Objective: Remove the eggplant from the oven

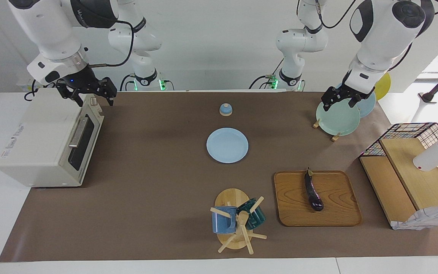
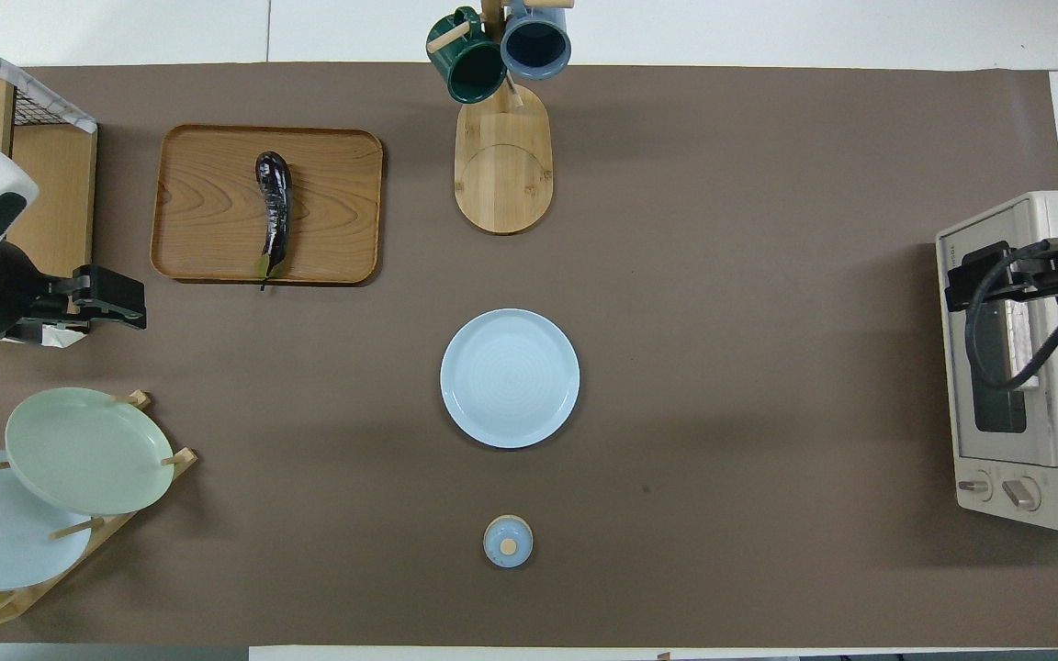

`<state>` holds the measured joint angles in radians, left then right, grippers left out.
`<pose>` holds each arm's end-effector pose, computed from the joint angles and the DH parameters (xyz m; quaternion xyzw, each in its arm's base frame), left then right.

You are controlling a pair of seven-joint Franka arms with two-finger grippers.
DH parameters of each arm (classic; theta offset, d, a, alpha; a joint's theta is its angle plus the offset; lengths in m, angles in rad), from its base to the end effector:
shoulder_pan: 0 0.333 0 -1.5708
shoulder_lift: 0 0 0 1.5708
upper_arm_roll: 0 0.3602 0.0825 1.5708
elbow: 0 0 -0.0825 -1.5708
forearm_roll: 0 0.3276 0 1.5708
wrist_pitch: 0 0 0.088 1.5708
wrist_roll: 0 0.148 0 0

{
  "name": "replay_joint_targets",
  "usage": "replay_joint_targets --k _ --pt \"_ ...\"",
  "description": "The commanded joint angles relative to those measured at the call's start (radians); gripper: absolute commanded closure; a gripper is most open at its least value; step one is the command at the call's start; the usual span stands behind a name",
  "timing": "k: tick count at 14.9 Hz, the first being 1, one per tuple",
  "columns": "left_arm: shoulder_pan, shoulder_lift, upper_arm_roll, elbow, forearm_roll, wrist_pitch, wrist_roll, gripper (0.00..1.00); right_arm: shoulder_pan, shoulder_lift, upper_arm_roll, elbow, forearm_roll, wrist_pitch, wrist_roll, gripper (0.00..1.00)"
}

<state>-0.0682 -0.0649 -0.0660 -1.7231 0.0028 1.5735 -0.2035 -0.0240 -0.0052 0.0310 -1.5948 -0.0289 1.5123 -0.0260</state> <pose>0.4634 -0.0632 0.5964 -0.9985 -0.0347 0.0412 0.0106 0.4860 -0.0010 0.6157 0.9990 0.0162 -0.0388 0.0142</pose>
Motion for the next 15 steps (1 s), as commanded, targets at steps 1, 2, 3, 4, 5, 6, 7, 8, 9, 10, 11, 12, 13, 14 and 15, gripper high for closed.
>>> replay_joint_targets --k 1,2,3,4,5,6,7,8,9,10,11,12,13,14,15 --pt "0.045 -0.023 -0.038 -0.018 0.000 -0.010 0.003 0.00 -0.004 -0.009 0.004 -0.004 -0.002 0.011 0.009 0.00" --pt "0.045 -0.023 -0.038 -0.018 0.000 -0.015 0.003 0.00 -0.004 -0.007 0.004 -0.004 -0.003 0.011 0.009 0.00" --pt "0.048 -0.027 -0.041 -0.020 0.000 -0.018 0.001 0.00 -0.004 -0.009 0.003 -0.004 -0.002 0.011 0.009 0.00" --pt "0.063 -0.032 -0.051 -0.026 -0.004 -0.020 -0.002 0.00 -0.004 -0.007 0.004 -0.004 -0.002 0.011 0.009 0.00" --pt "0.074 -0.035 -0.060 -0.038 -0.021 -0.003 -0.002 0.00 -0.004 -0.007 0.003 -0.004 -0.002 0.011 0.009 0.00" --pt "0.074 -0.035 -0.060 -0.049 -0.027 0.035 -0.004 0.00 -0.004 -0.007 0.004 -0.004 -0.002 0.011 0.009 0.00" --pt "0.074 -0.033 -0.061 -0.046 -0.027 0.063 -0.005 0.00 -0.004 -0.007 0.004 -0.004 -0.002 0.011 0.009 0.00" --pt "0.074 -0.029 -0.061 -0.037 -0.027 0.069 -0.002 0.00 -0.004 -0.009 0.004 -0.004 -0.002 0.011 0.009 0.00" --pt "0.074 -0.026 -0.061 -0.027 -0.027 0.062 0.003 0.00 -0.004 -0.007 0.003 -0.004 -0.002 0.011 0.009 0.00" --pt "0.074 -0.026 -0.061 -0.024 -0.027 0.057 0.004 0.00 -0.004 -0.007 0.004 -0.004 -0.002 0.011 0.009 0.00" --pt "0.071 -0.024 -0.061 -0.023 -0.027 0.053 0.004 0.00 -0.004 -0.007 0.004 -0.004 -0.002 0.011 0.009 0.00" --pt "0.071 -0.024 -0.061 -0.024 -0.029 0.054 0.003 0.00 -0.004 -0.007 0.004 -0.004 -0.002 0.011 0.009 0.00" --pt "0.074 -0.024 -0.061 -0.024 -0.032 0.057 0.001 0.00 -0.004 -0.007 0.004 -0.004 -0.002 0.011 0.009 0.00" --pt "0.074 -0.024 -0.061 -0.024 -0.040 0.057 0.001 0.00 -0.004 -0.007 0.004 -0.004 -0.002 0.011 0.009 0.00" --pt "0.074 -0.024 -0.061 -0.024 -0.040 0.056 0.003 0.00 -0.004 -0.007 0.004 -0.004 -0.003 0.012 0.009 0.00"
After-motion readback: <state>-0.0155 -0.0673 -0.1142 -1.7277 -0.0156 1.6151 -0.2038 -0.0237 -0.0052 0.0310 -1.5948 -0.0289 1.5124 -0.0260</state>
